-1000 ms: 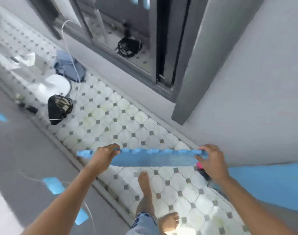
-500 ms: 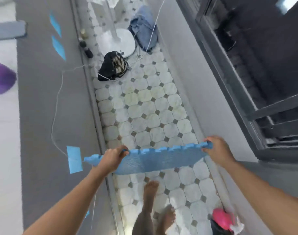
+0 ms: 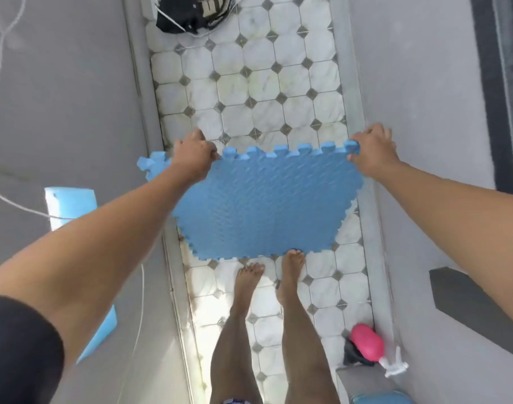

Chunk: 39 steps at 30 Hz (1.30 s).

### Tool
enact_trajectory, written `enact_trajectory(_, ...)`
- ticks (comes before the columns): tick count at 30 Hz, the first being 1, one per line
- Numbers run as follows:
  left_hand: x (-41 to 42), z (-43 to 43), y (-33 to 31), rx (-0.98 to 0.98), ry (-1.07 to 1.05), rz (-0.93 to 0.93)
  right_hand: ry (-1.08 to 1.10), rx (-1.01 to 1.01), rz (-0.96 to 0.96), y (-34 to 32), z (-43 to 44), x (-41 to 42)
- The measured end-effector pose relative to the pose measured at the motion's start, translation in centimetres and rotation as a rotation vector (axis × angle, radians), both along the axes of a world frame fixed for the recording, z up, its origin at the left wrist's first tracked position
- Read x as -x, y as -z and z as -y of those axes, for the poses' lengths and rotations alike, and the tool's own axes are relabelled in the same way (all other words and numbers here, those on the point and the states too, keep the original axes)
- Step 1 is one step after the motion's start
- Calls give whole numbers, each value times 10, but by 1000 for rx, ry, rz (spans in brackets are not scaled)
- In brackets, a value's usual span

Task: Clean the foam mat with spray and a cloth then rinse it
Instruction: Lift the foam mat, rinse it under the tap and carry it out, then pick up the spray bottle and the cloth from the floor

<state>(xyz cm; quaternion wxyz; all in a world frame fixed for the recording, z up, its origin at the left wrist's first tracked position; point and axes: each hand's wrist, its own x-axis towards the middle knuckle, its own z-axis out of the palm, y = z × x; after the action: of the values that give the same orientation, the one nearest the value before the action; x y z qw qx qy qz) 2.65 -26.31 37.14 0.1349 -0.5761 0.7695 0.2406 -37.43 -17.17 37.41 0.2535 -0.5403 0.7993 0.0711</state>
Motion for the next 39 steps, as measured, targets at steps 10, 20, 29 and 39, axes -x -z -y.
enact_trajectory(10, 12, 22, 55, -88, -46, 65, -94, -37, -54, 56, 42, -6)
enact_trajectory(20, 50, 28, 73, -161, 4, 94, -25, -77, 7, 87, 47, -8)
enact_trajectory(29, 100, -79, 52, -204, 185, -174, 549, 11, 409, 97, -147, -70)
enact_trajectory(39, 195, -245, 42, -438, 585, -177, 1295, 75, 349, 76, -410, -88)
